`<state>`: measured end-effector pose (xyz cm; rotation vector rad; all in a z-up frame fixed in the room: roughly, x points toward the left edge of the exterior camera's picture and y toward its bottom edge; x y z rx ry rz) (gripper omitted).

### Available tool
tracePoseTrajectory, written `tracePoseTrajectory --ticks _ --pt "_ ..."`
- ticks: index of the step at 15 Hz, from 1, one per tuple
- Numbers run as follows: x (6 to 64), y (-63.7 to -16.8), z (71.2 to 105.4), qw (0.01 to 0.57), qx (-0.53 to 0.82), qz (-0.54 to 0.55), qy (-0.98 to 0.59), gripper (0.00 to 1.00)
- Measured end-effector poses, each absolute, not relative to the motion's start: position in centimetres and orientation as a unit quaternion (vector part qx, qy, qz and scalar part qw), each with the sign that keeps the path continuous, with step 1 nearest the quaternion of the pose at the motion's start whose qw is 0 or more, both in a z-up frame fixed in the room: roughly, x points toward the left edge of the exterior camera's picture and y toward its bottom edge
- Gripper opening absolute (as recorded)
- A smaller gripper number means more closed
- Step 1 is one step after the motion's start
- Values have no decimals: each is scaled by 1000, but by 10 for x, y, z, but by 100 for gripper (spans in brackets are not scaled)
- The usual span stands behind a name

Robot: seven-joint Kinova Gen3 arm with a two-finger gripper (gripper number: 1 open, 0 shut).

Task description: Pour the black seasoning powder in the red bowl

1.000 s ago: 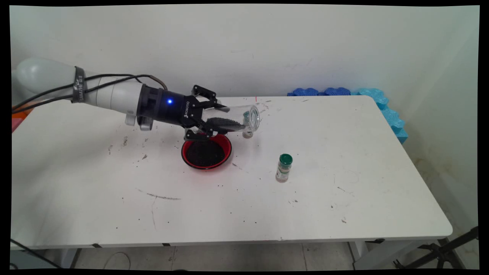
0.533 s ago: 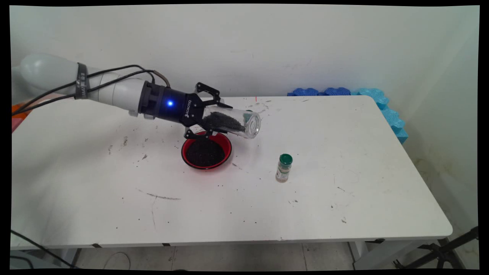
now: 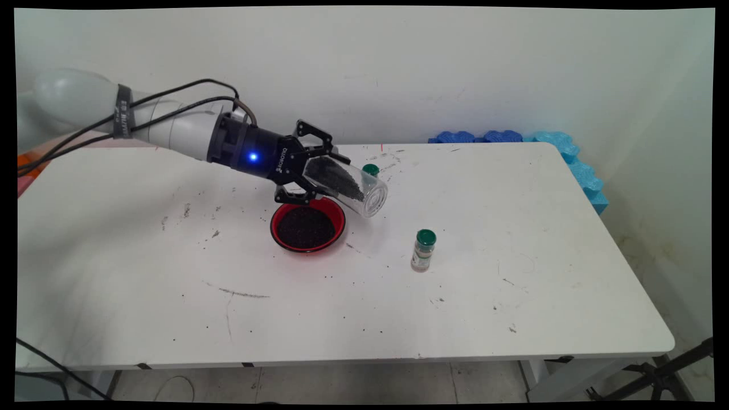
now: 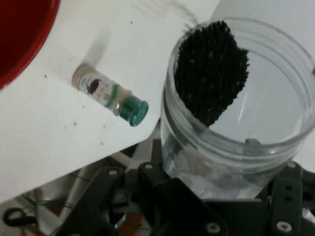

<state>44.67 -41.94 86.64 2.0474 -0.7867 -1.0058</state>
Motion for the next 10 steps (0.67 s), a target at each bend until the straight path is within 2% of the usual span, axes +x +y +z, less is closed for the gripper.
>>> tracePoseTrajectory --ticks 10 --pt "441 -425 892 411 700 -290 -508 0"
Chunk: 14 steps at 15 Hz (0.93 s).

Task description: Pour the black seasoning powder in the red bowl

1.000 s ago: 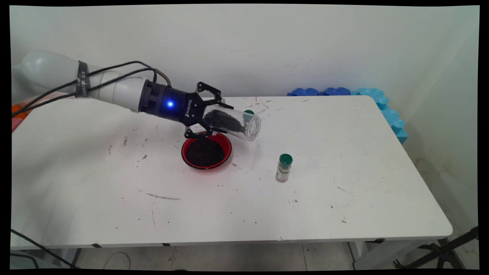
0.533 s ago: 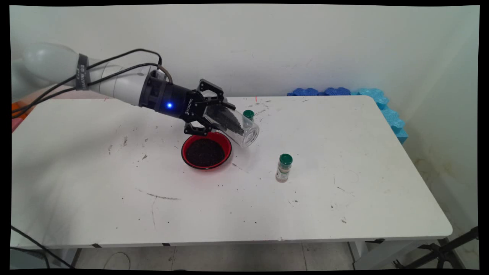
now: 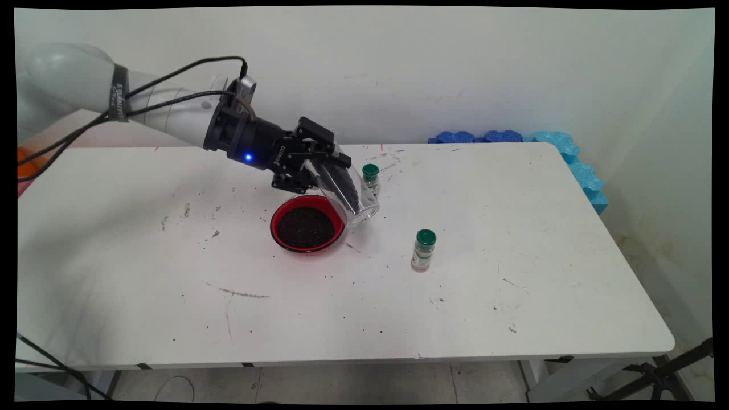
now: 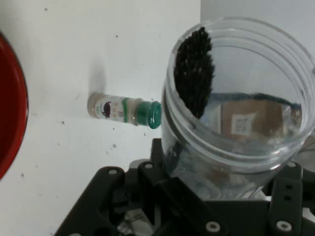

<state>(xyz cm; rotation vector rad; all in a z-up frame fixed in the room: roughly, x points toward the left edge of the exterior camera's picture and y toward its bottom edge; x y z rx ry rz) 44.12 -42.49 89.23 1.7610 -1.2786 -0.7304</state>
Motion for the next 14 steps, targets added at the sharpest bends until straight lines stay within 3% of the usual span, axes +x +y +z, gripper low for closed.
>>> tracePoseTrajectory --ticks 14 --pt "431 -418 944 444 538 -138 -703 0"
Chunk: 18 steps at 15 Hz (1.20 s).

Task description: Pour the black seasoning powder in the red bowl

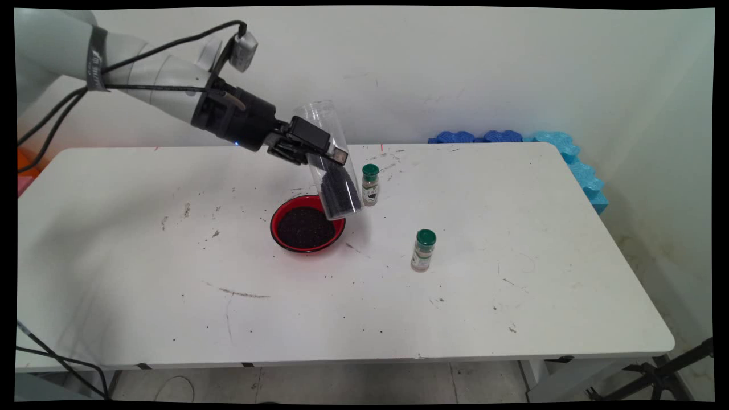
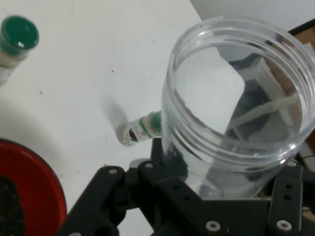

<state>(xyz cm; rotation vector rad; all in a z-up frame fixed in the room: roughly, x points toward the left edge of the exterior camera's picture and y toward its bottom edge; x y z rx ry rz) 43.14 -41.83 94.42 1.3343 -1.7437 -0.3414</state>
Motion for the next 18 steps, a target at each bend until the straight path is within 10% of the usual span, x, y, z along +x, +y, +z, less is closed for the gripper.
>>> tracePoseTrajectory --ticks 18 --pt "408 -370 972 454 253 -8 -854 0"
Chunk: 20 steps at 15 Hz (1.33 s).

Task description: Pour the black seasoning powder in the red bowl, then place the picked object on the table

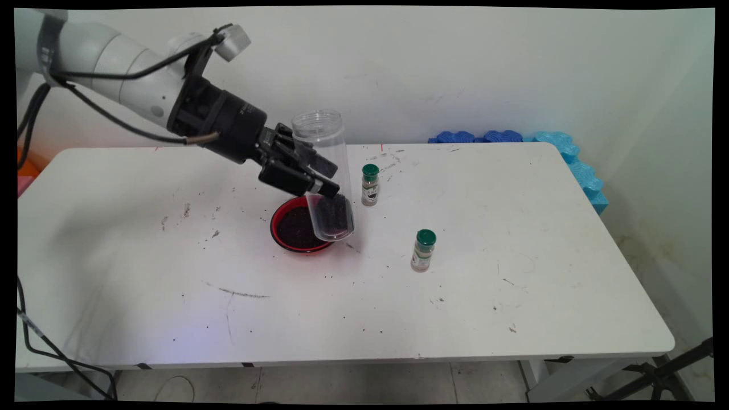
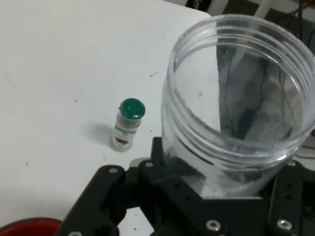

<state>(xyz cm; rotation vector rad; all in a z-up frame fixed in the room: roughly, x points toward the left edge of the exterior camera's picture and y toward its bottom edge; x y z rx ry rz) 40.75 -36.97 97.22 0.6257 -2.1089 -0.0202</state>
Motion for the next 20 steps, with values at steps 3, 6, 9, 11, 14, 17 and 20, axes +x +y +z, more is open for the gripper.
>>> tracePoseTrajectory --ticks 3,6,9,11,14,17,20 --pt "403 -365 972 453 208 21 -867 0" --pt "400 -360 970 451 182 39 -873 0" --pt "398 -358 969 450 168 53 -876 0" --pt "397 -357 968 449 165 57 -876 0" --pt "395 -356 967 449 160 62 -877 0" --pt "394 -354 965 450 163 64 -876 0" --pt "392 -350 961 453 172 63 -873 0"
